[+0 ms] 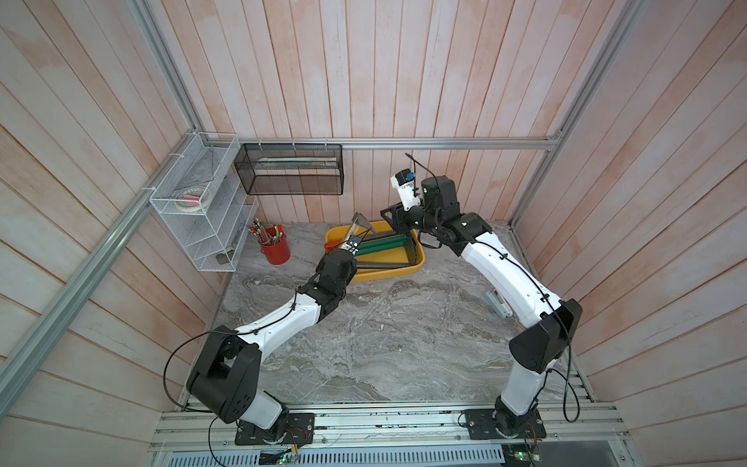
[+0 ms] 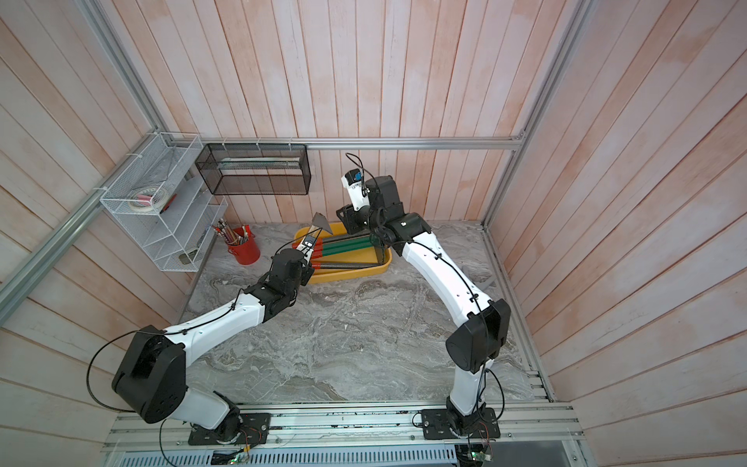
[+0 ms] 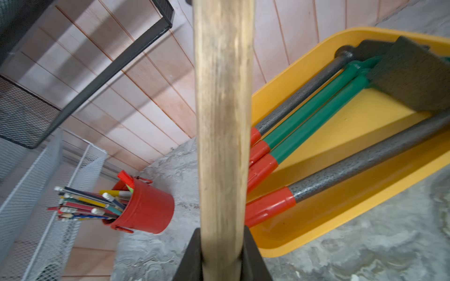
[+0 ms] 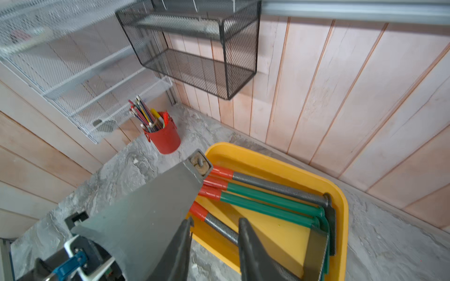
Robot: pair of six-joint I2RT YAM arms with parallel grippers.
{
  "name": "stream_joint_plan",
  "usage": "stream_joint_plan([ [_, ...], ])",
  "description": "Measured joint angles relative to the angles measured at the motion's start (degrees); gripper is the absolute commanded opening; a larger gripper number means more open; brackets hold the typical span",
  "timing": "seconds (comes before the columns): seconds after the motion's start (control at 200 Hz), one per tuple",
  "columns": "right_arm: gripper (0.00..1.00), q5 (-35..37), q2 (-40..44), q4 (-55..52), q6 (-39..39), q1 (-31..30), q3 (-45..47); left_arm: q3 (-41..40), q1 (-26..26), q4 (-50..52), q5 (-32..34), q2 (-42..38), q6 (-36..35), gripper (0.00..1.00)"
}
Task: Put the small hoe into the storage box
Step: Place the hoe in the storage box.
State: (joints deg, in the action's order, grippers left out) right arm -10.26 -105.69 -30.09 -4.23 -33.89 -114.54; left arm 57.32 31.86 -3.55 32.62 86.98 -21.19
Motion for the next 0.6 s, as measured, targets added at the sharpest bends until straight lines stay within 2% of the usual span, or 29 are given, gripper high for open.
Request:
stream_joint_plan([
  [0.29, 0.36, 1.7, -0.4, -6.8, 2.4, -0.8, -1.3, 0.0, 1.2, -0.3, 5.4, 3.7, -7.3, 0.0],
  [0.5, 0.38, 1.7, -0.3, -7.5, 5.3, -4.0, -1.6, 0.0, 1.2, -0.2, 6.2, 3.9, -8.2, 0.0],
  [0.6, 0.41, 2.5, 2.2, -6.3, 7.3, -5.4, 3.2, 0.0, 1.2, 0.5, 5.0, 3.8, -7.5, 0.0],
])
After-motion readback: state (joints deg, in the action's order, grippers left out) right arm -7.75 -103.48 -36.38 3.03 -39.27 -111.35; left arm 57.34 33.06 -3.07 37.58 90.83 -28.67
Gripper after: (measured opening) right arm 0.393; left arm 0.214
